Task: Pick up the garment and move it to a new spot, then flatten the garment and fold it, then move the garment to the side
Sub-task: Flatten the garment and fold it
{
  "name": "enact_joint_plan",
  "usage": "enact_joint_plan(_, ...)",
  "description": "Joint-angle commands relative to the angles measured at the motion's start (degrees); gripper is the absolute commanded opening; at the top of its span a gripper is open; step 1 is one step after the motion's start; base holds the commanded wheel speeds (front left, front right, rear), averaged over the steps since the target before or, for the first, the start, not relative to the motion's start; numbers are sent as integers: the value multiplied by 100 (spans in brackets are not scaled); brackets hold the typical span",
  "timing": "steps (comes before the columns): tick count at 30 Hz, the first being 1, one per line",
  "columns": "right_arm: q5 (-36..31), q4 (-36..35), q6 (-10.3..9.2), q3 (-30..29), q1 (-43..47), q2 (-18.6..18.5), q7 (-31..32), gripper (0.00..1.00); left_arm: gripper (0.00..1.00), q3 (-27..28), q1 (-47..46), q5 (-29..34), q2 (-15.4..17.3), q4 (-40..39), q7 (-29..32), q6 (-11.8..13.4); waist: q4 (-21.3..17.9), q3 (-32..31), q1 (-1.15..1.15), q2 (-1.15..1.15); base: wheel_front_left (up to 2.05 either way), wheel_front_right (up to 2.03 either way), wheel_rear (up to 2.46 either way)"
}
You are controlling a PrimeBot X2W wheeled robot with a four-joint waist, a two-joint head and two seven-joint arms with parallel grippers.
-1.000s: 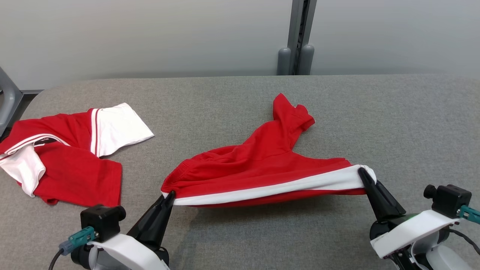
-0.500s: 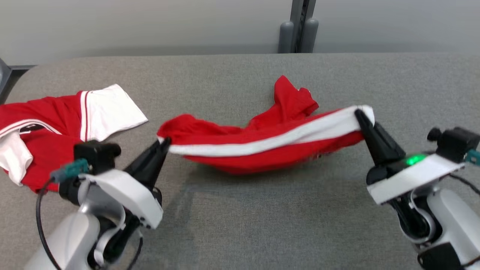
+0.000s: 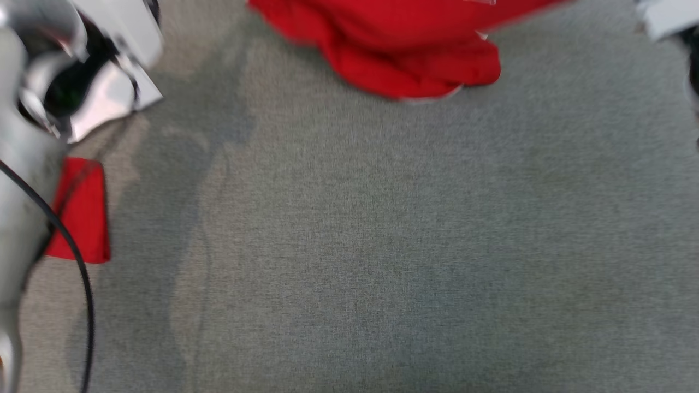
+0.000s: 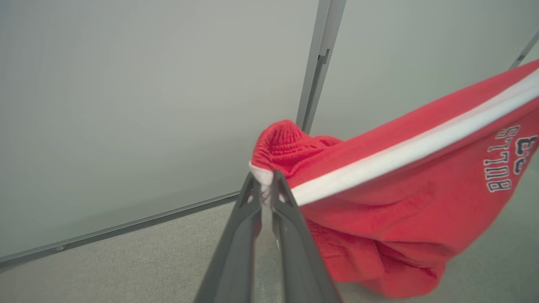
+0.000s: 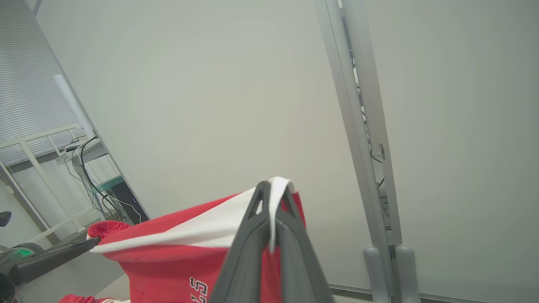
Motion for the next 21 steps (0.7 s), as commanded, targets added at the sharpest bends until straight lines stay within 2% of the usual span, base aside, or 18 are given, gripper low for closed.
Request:
enact_joint_plan(1, 55, 138, -2, -2, -284, -65, -64, 0, 0, 60, -333, 69, 79, 183, -28, -44, -34, 615, 0, 0, 0, 0, 0)
enact_joint_plan(5, 111, 563, -3, 61, -1345, -88, -151, 0, 0, -26, -1450, 252, 94, 795, -176, -243, -57, 1038, 0, 0, 0, 0, 0)
enact_joint_plan(11, 167, 1117, -16, 282, -2680, -117, -405, 0, 0, 36, -2715, 261, -134, 1864, -531, -297, -56, 1388, 0, 0, 0, 0, 0)
enact_joint_plan(17, 61, 1441, -22, 261, -3505, -201, -749, 0, 0, 221, -3412, 155, -309, 2549, -1038, -306, -18, 1465, 0, 0, 0, 0, 0)
enact_joint_plan(21, -130, 1529, -27, 130, -3898, -230, -837, 0, 0, 151, -3791, 186, -382, 2949, -1303, -328, -15, 1471, 0, 0, 0, 0, 0)
